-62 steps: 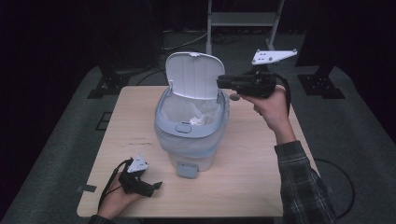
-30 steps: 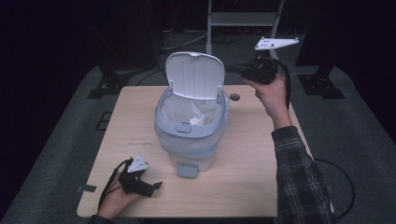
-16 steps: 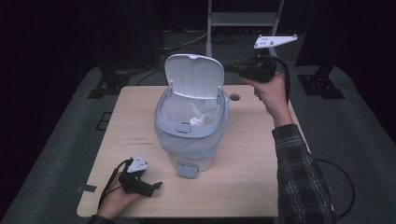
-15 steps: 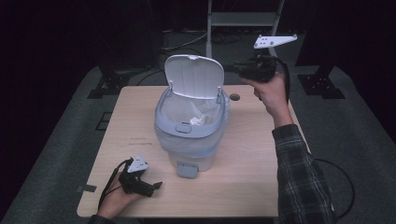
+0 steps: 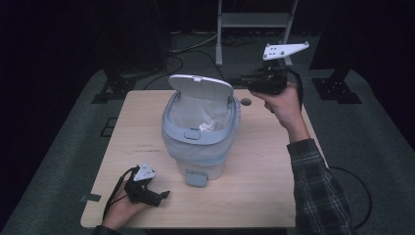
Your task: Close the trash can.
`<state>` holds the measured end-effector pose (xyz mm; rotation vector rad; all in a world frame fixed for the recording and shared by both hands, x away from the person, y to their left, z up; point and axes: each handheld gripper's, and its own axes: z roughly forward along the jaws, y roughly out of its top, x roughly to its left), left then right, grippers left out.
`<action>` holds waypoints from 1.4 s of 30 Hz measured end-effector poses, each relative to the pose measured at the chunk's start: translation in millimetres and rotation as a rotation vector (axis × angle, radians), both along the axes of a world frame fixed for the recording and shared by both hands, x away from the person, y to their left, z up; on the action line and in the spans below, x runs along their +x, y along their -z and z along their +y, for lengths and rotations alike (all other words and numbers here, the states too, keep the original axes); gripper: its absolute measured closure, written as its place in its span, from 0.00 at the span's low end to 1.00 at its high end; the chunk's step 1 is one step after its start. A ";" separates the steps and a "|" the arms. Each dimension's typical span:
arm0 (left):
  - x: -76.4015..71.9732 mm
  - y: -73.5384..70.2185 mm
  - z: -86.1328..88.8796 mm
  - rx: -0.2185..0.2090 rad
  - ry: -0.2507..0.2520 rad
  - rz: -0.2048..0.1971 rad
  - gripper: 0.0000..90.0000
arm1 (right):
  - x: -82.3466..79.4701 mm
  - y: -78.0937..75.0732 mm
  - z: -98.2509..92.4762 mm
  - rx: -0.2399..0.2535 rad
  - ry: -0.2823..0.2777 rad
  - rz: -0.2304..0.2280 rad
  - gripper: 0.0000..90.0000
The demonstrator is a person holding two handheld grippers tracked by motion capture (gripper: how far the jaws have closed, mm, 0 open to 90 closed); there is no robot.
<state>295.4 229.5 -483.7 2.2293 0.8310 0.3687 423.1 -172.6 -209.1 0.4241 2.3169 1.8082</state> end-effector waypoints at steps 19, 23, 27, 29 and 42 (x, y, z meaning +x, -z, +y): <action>0.0 0.1 -0.1 -0.001 -0.001 0.000 0.00 | -27.7 10.5 24.5 -0.055 -0.051 0.008 1.00; 0.0 0.1 -0.1 -0.001 -0.001 0.000 0.00 | -32.2 13.8 33.6 -0.071 -0.069 0.010 1.00; 0.0 0.1 -0.1 -0.001 -0.001 0.000 0.00 | -35.5 15.9 40.7 -0.085 -0.082 0.009 1.00; 0.0 0.1 -0.1 0.000 -0.002 -0.001 0.00 | -36.2 16.9 42.4 -0.091 -0.083 0.009 1.00; 0.0 0.1 -0.1 -0.001 -0.002 -0.001 0.00 | -41.8 30.0 62.2 -0.146 -0.119 0.018 1.00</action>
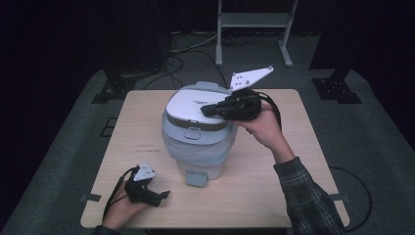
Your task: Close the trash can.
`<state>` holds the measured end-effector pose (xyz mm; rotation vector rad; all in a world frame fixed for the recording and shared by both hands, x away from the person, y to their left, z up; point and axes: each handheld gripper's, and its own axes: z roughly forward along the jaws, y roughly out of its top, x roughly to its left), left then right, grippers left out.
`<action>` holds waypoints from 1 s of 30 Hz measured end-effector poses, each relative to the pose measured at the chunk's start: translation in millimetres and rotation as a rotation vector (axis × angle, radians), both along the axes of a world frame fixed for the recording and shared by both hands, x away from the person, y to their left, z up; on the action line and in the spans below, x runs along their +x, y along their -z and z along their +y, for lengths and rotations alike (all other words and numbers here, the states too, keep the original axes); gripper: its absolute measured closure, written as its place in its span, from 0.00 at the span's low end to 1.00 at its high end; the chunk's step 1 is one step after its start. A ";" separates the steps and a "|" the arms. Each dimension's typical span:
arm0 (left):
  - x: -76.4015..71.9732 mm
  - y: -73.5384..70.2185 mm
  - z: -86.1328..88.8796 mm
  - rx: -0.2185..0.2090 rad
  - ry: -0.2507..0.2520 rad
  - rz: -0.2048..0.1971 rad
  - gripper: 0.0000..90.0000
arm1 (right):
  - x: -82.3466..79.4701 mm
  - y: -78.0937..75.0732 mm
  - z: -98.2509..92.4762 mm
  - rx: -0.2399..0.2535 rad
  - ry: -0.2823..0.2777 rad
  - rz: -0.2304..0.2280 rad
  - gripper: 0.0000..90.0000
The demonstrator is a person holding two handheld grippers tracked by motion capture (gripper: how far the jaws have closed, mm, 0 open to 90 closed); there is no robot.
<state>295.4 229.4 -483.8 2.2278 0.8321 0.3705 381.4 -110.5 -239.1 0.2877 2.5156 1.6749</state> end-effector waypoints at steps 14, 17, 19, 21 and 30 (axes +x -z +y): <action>0.0 0.0 0.0 0.000 0.000 0.000 0.00 | -8.5 7.6 18.8 -0.076 -0.024 -0.011 1.00; 0.0 0.0 0.0 -0.001 0.000 0.000 0.00 | -8.9 10.0 21.5 -0.085 -0.028 -0.012 1.00; 0.0 0.0 0.0 0.000 0.000 0.000 0.00 | -9.1 11.1 22.5 -0.088 -0.030 -0.012 1.00; 0.0 0.0 0.0 0.000 0.000 0.000 0.00 | -9.3 11.3 22.9 -0.087 -0.035 -0.010 1.00; 0.0 0.0 -0.2 -0.001 0.001 0.000 0.00 | -11.4 14.7 27.5 -0.103 -0.020 -0.015 1.00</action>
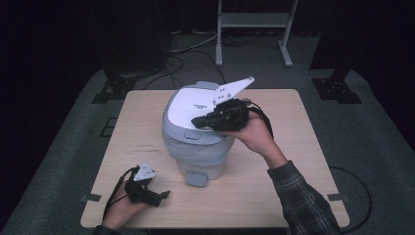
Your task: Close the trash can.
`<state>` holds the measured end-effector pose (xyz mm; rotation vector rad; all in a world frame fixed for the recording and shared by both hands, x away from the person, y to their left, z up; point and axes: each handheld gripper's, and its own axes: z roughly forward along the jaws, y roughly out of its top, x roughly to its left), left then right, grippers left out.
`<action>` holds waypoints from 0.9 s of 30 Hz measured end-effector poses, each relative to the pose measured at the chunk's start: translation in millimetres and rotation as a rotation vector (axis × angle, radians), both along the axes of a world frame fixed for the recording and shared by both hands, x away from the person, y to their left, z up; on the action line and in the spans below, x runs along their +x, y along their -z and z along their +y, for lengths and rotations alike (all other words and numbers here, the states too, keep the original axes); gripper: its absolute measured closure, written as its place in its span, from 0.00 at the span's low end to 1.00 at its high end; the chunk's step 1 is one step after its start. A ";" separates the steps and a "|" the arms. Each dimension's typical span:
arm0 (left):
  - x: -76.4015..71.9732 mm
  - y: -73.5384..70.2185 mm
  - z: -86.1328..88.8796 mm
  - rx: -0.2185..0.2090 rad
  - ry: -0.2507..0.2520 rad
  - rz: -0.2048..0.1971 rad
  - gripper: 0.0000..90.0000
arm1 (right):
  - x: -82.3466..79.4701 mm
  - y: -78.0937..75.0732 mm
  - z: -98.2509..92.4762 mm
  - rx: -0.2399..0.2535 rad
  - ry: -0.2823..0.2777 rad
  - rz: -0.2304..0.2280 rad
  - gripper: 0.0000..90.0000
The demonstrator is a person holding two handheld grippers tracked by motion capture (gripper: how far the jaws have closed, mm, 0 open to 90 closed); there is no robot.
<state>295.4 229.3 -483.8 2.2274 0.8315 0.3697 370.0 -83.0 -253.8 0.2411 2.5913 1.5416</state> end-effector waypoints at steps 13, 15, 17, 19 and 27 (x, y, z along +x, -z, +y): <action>0.5 -0.1 -0.4 0.001 0.001 0.001 0.00 | 5.1 -10.6 -20.4 0.090 0.116 0.002 0.48; 1.0 0.0 -0.6 0.001 0.002 0.001 0.00 | 5.6 -10.5 -25.6 0.084 0.143 0.004 0.42; 1.3 -0.1 -0.7 0.002 0.003 0.001 0.00 | 5.0 -10.4 -31.7 0.087 0.164 -0.009 0.38; 1.3 -0.1 -0.8 0.002 0.003 0.001 0.00 | 4.3 -11.0 -39.4 0.093 0.182 -0.010 0.36; 1.3 0.0 -0.8 0.001 0.003 0.001 0.00 | -1.8 -14.1 -57.9 0.108 0.225 -0.027 0.28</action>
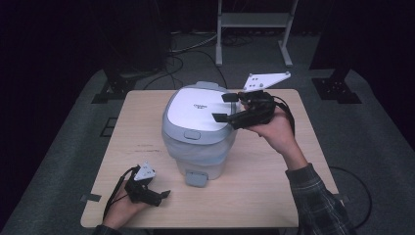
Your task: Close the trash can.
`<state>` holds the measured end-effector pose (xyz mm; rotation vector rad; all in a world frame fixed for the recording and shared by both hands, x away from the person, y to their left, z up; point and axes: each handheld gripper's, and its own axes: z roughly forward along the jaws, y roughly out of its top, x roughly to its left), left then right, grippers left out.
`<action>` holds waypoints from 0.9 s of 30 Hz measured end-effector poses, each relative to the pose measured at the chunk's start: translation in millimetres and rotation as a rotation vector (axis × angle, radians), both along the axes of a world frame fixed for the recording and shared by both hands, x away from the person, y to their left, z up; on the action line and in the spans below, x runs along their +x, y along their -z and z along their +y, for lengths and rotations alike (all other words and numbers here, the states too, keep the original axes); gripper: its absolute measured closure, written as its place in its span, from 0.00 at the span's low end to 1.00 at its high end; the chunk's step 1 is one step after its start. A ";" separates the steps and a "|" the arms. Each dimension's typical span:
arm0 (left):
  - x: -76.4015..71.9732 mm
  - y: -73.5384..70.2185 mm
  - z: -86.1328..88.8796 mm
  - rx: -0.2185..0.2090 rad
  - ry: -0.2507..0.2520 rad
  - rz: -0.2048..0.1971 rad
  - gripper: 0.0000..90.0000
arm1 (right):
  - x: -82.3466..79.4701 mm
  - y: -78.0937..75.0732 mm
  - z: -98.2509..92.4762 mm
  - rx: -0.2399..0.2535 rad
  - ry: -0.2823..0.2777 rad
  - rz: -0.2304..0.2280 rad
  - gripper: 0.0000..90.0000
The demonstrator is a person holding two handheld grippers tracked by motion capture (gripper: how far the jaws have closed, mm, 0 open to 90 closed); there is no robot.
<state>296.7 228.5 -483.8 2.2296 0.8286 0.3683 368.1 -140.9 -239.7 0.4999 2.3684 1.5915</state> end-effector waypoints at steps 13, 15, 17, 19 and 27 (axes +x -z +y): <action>-0.1 0.0 0.0 0.000 0.000 0.000 0.00 | -14.4 8.2 -36.5 0.008 0.084 0.007 0.14; 0.0 0.0 0.0 0.001 0.000 0.000 0.00 | -17.5 11.1 -42.9 0.014 0.095 0.012 0.14; 0.0 0.0 0.0 0.000 0.000 0.000 0.00 | -20.2 13.9 -47.8 0.016 0.103 0.010 0.14; 0.0 0.0 0.0 0.000 0.000 0.000 0.00 | -23.7 17.5 -52.6 0.010 0.120 0.011 0.13; -0.1 -0.1 0.1 0.001 0.001 0.000 0.00 | -32.8 35.0 -67.6 -0.009 0.169 0.013 0.10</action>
